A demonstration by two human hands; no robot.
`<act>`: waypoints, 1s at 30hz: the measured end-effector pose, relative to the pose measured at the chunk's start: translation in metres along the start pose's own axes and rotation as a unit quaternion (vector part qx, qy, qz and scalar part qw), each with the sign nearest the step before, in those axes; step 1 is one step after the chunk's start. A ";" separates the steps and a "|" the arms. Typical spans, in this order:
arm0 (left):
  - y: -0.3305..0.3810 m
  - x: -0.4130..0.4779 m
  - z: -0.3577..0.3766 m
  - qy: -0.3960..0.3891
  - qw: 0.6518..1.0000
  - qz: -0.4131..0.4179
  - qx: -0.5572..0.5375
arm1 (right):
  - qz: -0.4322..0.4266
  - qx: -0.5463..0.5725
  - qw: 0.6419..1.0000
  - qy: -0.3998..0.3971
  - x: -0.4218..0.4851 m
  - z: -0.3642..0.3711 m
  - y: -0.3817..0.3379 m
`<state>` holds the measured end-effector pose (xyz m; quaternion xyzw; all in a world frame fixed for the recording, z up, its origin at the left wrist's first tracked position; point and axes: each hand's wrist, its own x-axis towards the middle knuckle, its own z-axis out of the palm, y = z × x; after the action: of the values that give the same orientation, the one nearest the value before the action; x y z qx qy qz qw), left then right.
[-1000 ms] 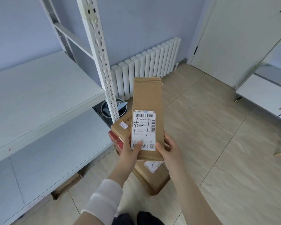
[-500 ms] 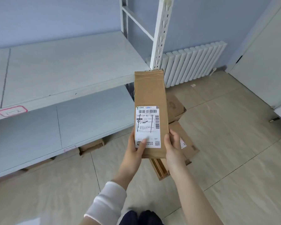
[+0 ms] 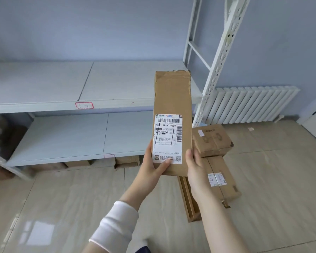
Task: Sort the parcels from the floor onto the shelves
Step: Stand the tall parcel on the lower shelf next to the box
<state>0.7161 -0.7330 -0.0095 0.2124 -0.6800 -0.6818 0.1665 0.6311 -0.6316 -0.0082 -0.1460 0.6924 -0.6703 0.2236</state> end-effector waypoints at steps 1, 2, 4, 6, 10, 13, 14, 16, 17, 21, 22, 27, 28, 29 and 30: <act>0.003 -0.006 -0.001 0.006 1.000 0.007 0.006 | -0.004 0.005 1.000 -0.010 -0.005 0.001 -0.005; 0.008 -0.011 -0.003 0.013 1.000 0.014 0.009 | -0.008 0.009 1.000 -0.020 -0.010 0.002 -0.010; 0.020 -0.019 -0.009 0.024 0.999 0.030 0.009 | -0.013 0.006 0.999 -0.037 -0.019 0.005 -0.022; 0.037 -0.026 -0.016 0.026 0.998 0.049 0.015 | -0.032 0.003 0.998 -0.049 -0.023 0.011 -0.035; 0.069 -0.035 -0.032 0.037 0.994 0.104 0.017 | -0.065 0.007 0.996 -0.061 -0.029 0.028 -0.063; 0.092 -0.037 -0.050 0.052 0.989 0.136 0.022 | -0.090 0.007 0.993 -0.081 -0.031 0.045 -0.090; 0.099 -0.037 -0.057 0.059 0.987 0.145 0.025 | -0.093 0.011 0.992 -0.087 -0.031 0.051 -0.098; 0.114 -0.037 -0.074 0.069 0.983 0.166 0.030 | -0.108 0.021 0.990 -0.094 -0.033 0.066 -0.117; 0.122 -0.037 -0.082 0.072 0.981 0.174 0.034 | -0.120 0.022 0.988 -0.097 -0.033 0.074 -0.126; 0.152 -0.034 -0.116 0.077 0.974 0.212 0.036 | -0.172 0.035 0.978 -0.116 -0.028 0.108 -0.157; 0.159 -0.033 -0.124 0.081 0.970 0.224 0.040 | -0.188 0.035 0.974 -0.117 -0.027 0.117 -0.164; 0.190 -0.029 -0.162 0.101 0.955 0.273 0.057 | -0.244 0.045 0.960 -0.130 -0.022 0.155 -0.197; 0.196 -0.027 -0.168 0.102 0.953 0.279 0.058 | -0.251 0.048 0.958 -0.131 -0.020 0.161 -0.203; 0.202 -0.024 -0.174 0.104 0.951 0.285 0.060 | -0.259 0.051 0.956 -0.132 -0.019 0.167 -0.209; 0.209 -0.022 -0.179 0.108 0.949 0.291 0.064 | -0.267 0.053 0.953 -0.132 -0.016 0.171 -0.216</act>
<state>0.8138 -0.8789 0.2028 0.0881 -0.7327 -0.5315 0.4157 0.7104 -0.7839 0.2077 -0.4005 0.5560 -0.7160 0.1334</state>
